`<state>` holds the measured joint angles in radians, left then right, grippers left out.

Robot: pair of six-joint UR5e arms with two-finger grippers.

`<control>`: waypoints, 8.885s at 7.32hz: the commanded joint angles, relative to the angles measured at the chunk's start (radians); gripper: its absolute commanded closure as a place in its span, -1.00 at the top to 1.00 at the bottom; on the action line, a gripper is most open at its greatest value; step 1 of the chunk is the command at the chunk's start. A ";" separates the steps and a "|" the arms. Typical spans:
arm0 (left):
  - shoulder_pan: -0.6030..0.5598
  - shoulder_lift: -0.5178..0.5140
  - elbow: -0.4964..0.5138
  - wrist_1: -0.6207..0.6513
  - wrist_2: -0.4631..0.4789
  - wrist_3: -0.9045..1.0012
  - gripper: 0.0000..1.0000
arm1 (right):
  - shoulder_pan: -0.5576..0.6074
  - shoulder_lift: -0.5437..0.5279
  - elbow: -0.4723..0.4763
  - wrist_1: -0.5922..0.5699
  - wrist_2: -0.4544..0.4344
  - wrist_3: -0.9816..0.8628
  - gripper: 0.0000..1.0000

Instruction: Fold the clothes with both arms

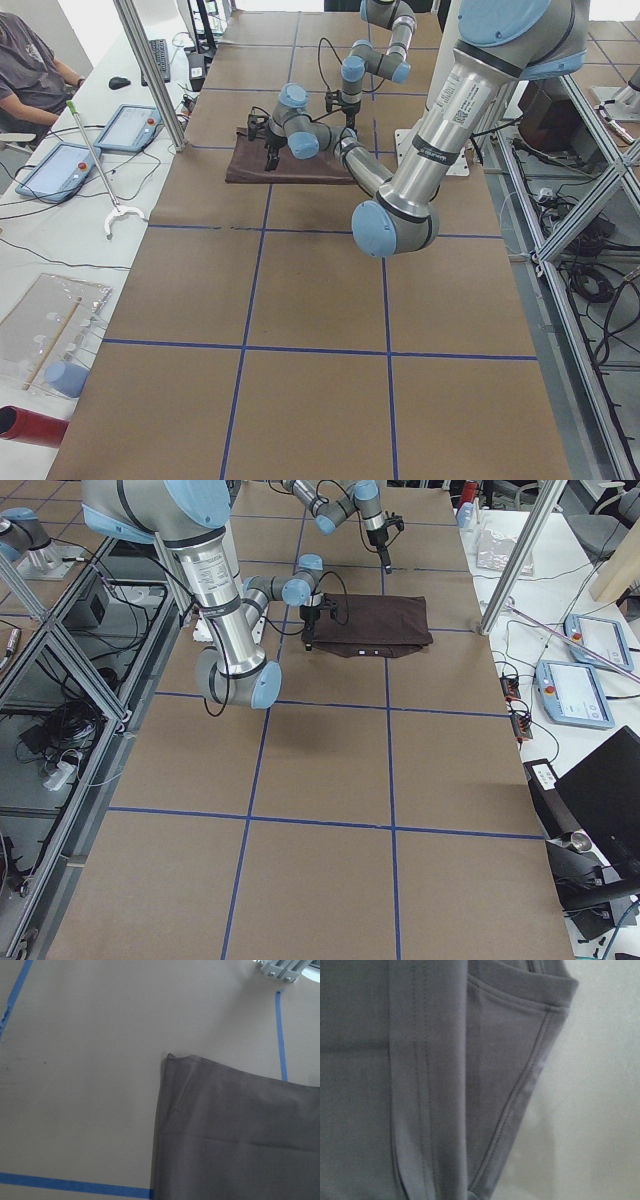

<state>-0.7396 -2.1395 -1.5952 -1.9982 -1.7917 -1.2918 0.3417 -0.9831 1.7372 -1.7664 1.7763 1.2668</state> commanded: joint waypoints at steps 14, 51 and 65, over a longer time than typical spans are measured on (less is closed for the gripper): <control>0.196 0.130 -0.162 0.010 -0.020 -0.270 1.00 | 0.211 -0.063 0.173 0.133 0.116 -0.103 1.00; 0.476 0.161 -0.312 0.308 0.133 -0.641 -1.00 | -0.030 -0.134 0.112 0.295 -0.064 0.600 1.00; 0.473 0.158 -0.313 0.309 0.133 -0.643 -1.00 | -0.032 -0.126 0.033 0.309 -0.081 0.591 1.00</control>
<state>-0.2669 -1.9820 -1.9083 -1.6889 -1.6570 -1.9343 0.3098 -1.1100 1.7712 -1.4562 1.6953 1.8580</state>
